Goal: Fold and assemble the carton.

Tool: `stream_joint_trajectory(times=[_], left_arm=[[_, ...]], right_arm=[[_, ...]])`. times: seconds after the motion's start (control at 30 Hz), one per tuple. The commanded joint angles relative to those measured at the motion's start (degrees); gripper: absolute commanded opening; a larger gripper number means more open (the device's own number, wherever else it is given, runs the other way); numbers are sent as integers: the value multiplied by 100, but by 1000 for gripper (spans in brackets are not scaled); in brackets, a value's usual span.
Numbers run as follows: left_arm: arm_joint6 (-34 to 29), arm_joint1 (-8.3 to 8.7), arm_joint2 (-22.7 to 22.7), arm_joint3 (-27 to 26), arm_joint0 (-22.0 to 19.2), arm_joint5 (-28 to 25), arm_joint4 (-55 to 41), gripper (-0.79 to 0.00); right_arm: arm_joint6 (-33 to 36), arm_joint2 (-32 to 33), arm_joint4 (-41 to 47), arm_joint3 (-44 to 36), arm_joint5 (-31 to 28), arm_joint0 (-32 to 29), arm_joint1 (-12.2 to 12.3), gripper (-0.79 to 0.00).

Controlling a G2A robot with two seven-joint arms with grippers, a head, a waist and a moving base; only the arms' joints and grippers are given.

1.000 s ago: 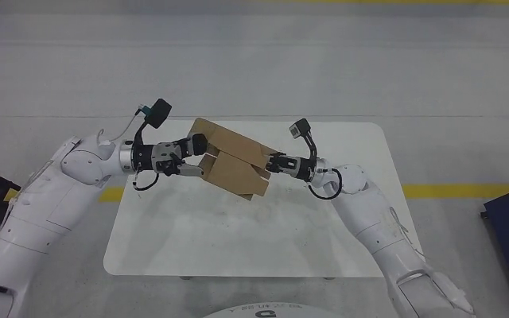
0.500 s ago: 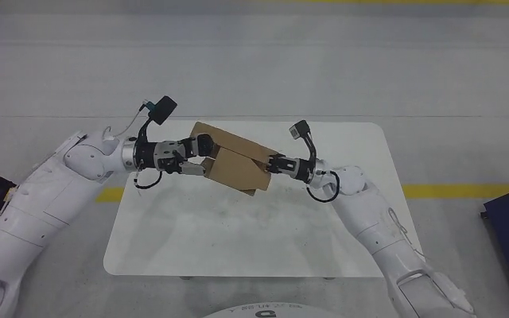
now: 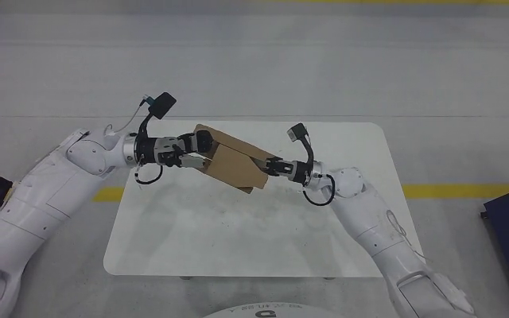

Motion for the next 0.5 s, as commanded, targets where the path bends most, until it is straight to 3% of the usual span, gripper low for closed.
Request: stream_joint_trajectory(times=[0.0, 0.47], left_arm=[[33, 19, 44, 18, -7, -32, 1, 0], [-49, 346, 595, -451, -238, 49, 186, -40]], right_arm=[[40, 20, 182, 12, 4, -2, 2, -785], [122, 17, 485, 119, -7, 75, 10, -785]])
